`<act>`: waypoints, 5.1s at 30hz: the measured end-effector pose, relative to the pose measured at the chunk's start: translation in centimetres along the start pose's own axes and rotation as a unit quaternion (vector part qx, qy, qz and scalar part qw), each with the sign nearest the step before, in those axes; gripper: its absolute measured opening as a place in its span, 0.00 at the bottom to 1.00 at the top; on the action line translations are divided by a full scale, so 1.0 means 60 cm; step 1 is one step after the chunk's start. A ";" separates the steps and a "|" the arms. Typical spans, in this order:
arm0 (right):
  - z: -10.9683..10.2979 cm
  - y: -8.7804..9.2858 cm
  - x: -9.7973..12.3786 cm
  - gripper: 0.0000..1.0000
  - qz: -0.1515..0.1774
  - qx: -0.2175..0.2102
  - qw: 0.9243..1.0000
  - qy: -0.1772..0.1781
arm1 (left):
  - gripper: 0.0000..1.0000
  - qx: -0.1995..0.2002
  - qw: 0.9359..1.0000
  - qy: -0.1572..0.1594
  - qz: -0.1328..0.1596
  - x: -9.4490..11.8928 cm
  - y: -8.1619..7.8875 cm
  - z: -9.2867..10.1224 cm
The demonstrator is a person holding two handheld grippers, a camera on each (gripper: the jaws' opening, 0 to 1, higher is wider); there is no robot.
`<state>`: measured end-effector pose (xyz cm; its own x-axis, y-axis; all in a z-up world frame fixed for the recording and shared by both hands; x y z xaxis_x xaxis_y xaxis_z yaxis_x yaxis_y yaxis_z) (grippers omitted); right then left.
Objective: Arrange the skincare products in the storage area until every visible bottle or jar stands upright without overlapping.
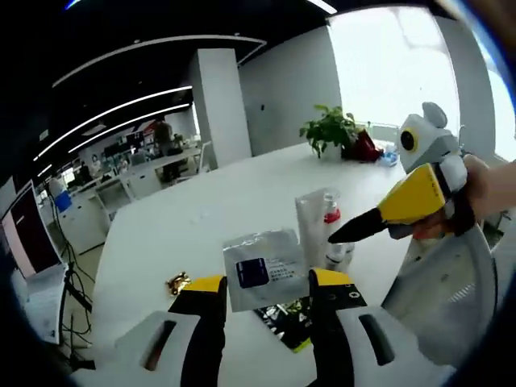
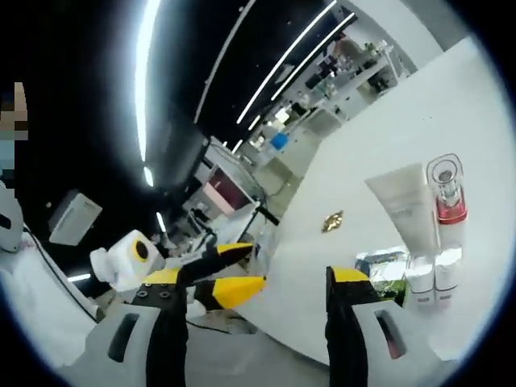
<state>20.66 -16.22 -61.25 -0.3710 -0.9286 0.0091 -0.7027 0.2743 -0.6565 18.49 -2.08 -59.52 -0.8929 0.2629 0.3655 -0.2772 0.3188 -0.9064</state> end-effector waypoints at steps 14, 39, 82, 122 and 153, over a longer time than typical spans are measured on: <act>0.011 0.014 -0.023 0.30 0.008 -0.039 0.999 -0.011 | 0.40 -0.025 0.999 0.007 0.023 0.016 -0.019 0.012; 0.002 0.005 -0.008 0.01 0.037 -0.041 0.998 -0.032 | 0.45 -0.005 0.999 0.043 0.022 0.017 -0.015 0.027; -0.045 0.039 -0.003 0.01 -0.050 -0.085 0.985 -0.138 | 0.04 0.270 0.904 0.329 -0.036 0.071 0.052 -0.026; -0.022 0.065 -0.007 0.43 -0.110 0.060 0.991 -0.056 | 0.00 0.413 0.857 0.299 -0.077 0.045 0.088 -0.037; 0.022 0.106 0.031 0.93 -0.247 0.250 0.936 0.031 | 0.00 0.488 0.831 0.223 -0.150 0.001 0.164 -0.064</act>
<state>16.33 -16.53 -66.42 -0.1213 -0.8905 0.4385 -0.4308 -0.3508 -0.8315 17.05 4.55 -67.57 -0.5713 0.6858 0.4509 -0.8136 -0.4009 -0.4211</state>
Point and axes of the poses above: the point that each gripper's makers call its tool centre point, and the gripper's own axes: x roughly backward along the fingers, z roughly to its right, y roughly out of its underside, the point moved 7 cm from there along x, roughly backward along the fingers, and after that the axes turned 10 degrees about -y, right-handed, at the moved point
